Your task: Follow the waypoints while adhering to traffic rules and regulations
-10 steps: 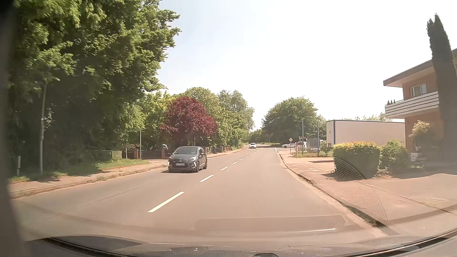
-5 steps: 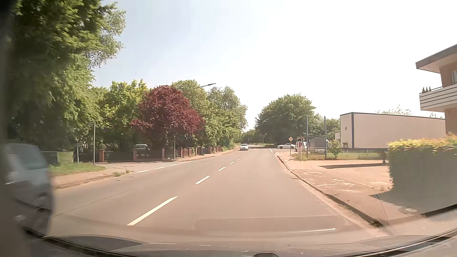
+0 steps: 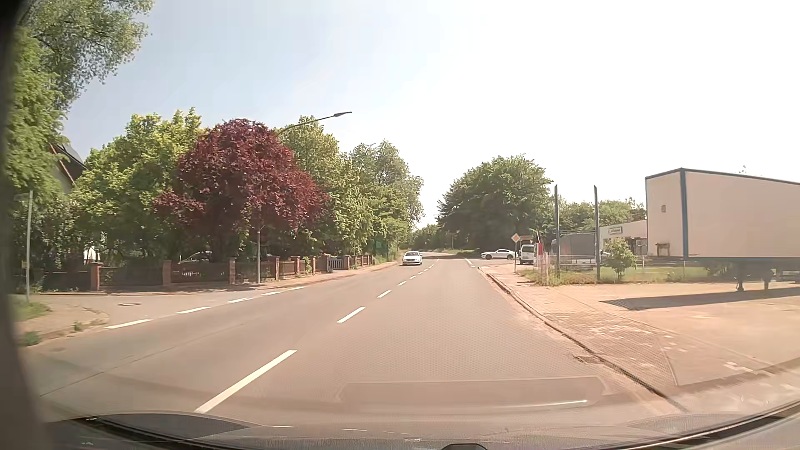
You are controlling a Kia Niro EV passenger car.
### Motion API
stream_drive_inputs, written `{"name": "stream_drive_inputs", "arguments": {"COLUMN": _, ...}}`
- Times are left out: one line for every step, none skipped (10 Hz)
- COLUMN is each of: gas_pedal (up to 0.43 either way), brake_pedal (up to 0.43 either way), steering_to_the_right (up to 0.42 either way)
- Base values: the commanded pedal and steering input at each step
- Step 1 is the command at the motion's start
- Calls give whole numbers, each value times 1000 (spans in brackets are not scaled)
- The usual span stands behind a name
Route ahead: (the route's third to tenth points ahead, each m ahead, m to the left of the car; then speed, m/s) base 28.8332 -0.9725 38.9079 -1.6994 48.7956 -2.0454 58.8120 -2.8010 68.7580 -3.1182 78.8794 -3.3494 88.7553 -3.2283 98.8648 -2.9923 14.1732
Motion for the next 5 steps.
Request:
{"name": "stream_drive_inputs", "arguments": {"gas_pedal": 189, "brake_pedal": 0, "steering_to_the_right": 10}}
{"name": "stream_drive_inputs", "arguments": {"gas_pedal": 189, "brake_pedal": 0, "steering_to_the_right": 10}}
{"name": "stream_drive_inputs", "arguments": {"gas_pedal": 189, "brake_pedal": 0, "steering_to_the_right": 10}}
{"name": "stream_drive_inputs", "arguments": {"gas_pedal": 197, "brake_pedal": 0, "steering_to_the_right": 9}}
{"name": "stream_drive_inputs", "arguments": {"gas_pedal": 197, "brake_pedal": 0, "steering_to_the_right": 9}}
